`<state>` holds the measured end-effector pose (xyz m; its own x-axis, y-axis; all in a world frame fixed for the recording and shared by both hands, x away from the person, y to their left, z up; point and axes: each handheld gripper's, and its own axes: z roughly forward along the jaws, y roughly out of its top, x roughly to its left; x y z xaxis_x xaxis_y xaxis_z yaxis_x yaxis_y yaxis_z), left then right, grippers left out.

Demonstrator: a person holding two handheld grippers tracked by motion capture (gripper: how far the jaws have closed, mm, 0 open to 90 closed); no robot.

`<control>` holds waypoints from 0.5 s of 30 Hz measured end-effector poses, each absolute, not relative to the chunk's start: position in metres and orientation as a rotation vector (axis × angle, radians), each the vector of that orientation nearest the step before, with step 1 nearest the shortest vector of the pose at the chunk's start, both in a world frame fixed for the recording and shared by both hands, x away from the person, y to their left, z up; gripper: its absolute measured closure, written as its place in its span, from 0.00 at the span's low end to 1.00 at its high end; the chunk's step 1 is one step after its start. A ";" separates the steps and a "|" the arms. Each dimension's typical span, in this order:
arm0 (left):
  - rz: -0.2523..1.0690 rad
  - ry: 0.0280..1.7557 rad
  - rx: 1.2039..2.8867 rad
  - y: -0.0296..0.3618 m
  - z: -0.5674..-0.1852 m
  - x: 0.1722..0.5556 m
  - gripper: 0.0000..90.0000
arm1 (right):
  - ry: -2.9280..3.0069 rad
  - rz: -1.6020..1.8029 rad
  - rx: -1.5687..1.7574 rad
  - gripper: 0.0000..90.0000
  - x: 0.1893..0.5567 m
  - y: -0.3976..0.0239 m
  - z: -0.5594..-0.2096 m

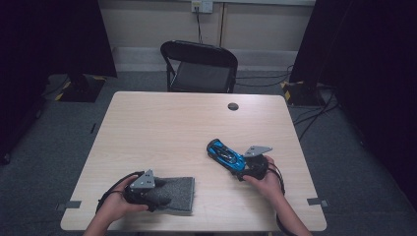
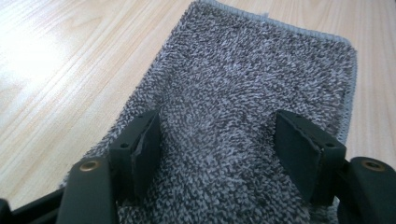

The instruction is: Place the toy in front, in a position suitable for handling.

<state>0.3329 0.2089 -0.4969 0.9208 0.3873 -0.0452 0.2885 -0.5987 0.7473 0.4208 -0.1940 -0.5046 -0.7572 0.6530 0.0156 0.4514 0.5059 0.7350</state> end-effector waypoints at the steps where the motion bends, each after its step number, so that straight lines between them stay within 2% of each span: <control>1: 0.152 0.482 2.250 0.209 -0.497 0.333 0.36 | 2.487 1.098 0.935 0.25 0.421 -0.194 -0.505; 9: 0.156 0.518 2.272 0.206 -0.494 0.334 0.41 | 2.486 1.098 0.936 0.25 0.421 -0.194 -0.505; 15: 0.171 0.599 2.270 0.201 -0.492 0.337 0.51 | 2.486 1.098 0.936 0.25 0.421 -0.194 -0.505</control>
<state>0.3371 0.2013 -0.4924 0.8806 0.4700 -0.0609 0.3672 -0.5952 0.7148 0.4206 -0.1940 -0.5046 -0.7560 0.6543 0.0158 0.4525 0.5050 0.7350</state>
